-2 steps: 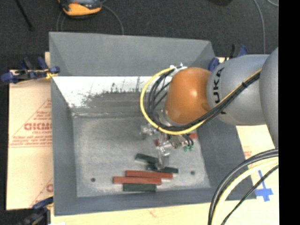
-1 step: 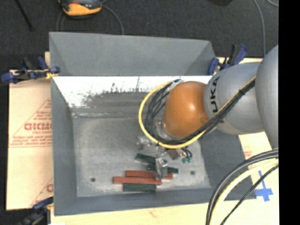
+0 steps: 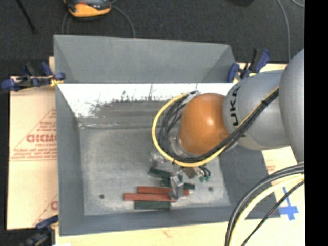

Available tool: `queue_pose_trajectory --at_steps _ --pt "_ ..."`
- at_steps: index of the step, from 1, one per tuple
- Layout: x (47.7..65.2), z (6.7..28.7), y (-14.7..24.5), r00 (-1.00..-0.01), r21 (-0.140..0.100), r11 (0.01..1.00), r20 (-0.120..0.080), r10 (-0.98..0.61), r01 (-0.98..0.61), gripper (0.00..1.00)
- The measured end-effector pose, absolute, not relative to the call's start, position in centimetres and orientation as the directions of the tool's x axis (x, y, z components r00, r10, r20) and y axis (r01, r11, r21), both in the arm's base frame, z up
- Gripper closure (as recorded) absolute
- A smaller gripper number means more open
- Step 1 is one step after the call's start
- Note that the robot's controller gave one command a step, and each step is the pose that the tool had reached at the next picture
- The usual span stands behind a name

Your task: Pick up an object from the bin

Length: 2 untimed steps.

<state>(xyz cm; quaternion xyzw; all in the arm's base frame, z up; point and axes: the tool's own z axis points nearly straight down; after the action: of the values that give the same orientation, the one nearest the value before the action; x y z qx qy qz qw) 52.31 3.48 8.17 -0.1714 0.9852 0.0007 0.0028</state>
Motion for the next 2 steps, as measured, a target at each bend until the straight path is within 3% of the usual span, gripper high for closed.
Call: queue_pose_trajectory --at_steps 1,2 --pt "50.79 7.36 2.66 -0.943 -0.001 0.943 -0.002 -0.334 -0.334 1.0" --pt "51.36 7.16 2.49 -0.944 0.0 0.944 -0.002 -0.331 -0.331 1.0"
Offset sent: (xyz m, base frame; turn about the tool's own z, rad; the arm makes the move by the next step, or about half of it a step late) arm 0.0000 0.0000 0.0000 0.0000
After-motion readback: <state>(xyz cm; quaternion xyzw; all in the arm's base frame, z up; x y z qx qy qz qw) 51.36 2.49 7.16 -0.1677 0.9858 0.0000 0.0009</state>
